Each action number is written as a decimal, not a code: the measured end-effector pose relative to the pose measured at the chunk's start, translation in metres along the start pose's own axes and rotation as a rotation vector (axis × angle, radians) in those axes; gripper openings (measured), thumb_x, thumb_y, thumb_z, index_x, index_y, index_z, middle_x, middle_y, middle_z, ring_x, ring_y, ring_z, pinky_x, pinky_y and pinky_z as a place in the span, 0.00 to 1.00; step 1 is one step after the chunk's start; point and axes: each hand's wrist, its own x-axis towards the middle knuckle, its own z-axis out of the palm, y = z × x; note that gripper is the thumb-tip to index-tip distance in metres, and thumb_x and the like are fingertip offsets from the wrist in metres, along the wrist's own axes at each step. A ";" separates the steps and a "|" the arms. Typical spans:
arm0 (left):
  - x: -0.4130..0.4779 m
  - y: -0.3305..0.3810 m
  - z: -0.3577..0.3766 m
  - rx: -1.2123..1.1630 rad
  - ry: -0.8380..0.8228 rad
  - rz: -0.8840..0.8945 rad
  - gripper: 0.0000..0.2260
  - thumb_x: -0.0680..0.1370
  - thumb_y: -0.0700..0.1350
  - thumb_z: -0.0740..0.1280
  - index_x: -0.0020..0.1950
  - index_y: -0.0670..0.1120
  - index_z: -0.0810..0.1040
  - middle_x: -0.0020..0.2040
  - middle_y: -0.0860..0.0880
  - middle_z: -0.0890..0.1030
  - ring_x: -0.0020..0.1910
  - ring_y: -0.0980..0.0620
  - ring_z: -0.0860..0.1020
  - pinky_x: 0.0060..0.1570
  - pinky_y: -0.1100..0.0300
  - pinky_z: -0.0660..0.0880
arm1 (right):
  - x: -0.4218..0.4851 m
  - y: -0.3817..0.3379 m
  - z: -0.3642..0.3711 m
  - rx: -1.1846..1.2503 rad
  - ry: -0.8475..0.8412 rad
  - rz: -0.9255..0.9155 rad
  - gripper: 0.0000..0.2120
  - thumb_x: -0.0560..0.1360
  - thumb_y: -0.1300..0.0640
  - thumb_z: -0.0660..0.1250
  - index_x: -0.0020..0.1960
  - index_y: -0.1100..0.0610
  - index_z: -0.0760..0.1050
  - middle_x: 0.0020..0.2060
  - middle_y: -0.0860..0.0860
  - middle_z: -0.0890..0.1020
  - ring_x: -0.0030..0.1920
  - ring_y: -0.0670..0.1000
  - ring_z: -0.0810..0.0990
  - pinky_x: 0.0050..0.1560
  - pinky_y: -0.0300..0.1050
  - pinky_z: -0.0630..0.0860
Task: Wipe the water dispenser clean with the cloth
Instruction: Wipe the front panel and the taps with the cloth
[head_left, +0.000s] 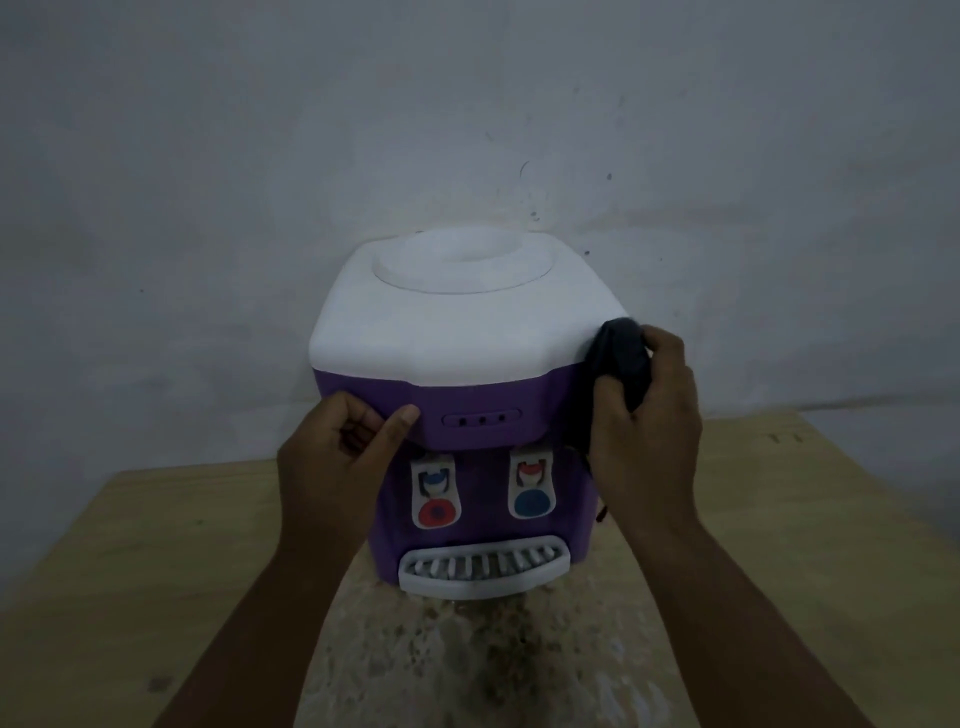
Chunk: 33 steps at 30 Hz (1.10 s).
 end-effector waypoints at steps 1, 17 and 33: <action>-0.002 -0.003 0.001 -0.012 0.017 0.009 0.16 0.71 0.57 0.70 0.35 0.45 0.74 0.31 0.50 0.76 0.31 0.53 0.74 0.31 0.70 0.68 | -0.002 0.003 0.001 0.032 -0.001 0.006 0.16 0.76 0.61 0.60 0.59 0.44 0.68 0.49 0.51 0.75 0.45 0.45 0.76 0.40 0.40 0.71; -0.005 -0.011 0.006 -0.033 0.078 0.106 0.18 0.72 0.57 0.70 0.35 0.44 0.73 0.30 0.50 0.75 0.31 0.54 0.73 0.31 0.71 0.68 | 0.005 0.008 0.003 -0.046 0.047 -0.173 0.11 0.76 0.60 0.63 0.58 0.53 0.71 0.48 0.53 0.75 0.44 0.48 0.74 0.37 0.31 0.66; -0.005 -0.021 0.005 0.013 0.070 0.140 0.17 0.74 0.54 0.71 0.36 0.43 0.73 0.30 0.51 0.75 0.29 0.58 0.71 0.30 0.72 0.66 | -0.026 0.016 0.012 -0.210 -0.198 -0.643 0.11 0.74 0.65 0.65 0.55 0.55 0.77 0.46 0.52 0.70 0.41 0.44 0.67 0.41 0.26 0.66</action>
